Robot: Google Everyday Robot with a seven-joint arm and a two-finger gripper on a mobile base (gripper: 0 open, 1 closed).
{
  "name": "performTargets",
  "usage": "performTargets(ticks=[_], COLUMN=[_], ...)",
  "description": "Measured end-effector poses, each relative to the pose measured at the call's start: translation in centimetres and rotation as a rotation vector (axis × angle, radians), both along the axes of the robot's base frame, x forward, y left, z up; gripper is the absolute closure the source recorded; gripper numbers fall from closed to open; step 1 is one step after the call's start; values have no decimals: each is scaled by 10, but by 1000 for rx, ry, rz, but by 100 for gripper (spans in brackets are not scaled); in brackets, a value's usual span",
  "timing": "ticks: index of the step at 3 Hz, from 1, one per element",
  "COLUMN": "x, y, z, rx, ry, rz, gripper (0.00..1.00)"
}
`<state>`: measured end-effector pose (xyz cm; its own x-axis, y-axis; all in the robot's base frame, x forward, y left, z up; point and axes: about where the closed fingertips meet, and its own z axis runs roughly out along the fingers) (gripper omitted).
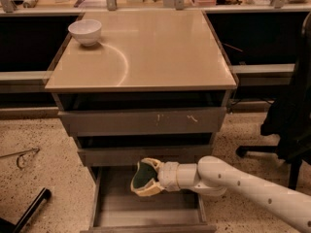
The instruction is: Place sponge into bottom drawer
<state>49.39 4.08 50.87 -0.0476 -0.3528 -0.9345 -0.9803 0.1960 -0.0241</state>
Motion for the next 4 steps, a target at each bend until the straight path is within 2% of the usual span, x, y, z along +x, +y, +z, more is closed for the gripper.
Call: performTargets(ticks=[1,2,3,4], x=[32,53,53,49], y=[20,30,30,32], z=[-65,-130,-130,-158], rx=[28,3,3,38], ry=[-23,44,44,65], rz=[-129,-201,-201,-207], gripper=[100,100,100,100])
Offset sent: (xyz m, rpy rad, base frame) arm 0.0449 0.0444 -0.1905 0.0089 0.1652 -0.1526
